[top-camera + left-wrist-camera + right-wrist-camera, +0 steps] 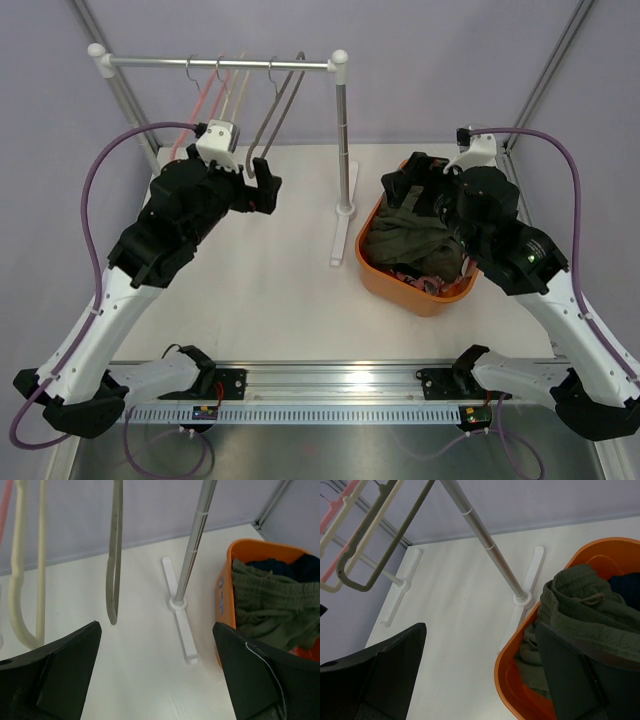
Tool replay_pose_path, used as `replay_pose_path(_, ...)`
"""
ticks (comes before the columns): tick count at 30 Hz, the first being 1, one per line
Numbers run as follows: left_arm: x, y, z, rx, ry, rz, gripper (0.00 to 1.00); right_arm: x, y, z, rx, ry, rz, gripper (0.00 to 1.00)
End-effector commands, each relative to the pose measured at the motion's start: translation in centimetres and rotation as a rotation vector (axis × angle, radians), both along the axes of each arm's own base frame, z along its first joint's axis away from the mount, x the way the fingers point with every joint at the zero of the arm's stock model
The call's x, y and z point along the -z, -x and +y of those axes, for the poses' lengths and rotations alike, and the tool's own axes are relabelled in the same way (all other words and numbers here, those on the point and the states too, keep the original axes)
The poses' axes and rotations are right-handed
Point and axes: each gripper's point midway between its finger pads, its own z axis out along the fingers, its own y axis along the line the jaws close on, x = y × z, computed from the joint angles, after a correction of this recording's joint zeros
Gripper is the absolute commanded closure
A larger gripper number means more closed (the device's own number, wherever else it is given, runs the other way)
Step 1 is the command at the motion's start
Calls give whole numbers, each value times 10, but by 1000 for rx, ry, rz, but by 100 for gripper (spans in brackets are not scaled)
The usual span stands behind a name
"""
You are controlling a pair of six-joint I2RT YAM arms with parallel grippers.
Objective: Remove the shorts from the hanger
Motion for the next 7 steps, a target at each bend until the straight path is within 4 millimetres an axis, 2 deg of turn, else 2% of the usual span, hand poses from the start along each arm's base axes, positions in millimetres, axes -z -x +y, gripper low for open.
replay_pose_path(1, -1, 17, 0, 53, 13, -14, 1, -15, 5, -19, 47, 3, -65, 1)
replay_pose_path(2, -5, 23, 5, 58, 15, -29, 1, -13, 5, -20, 53, 7, -64, 1)
replay_pose_path(7, 2, 32, 14, 51, -3, -30, 1, -11, 5, -32, 107, 8, -82, 1)
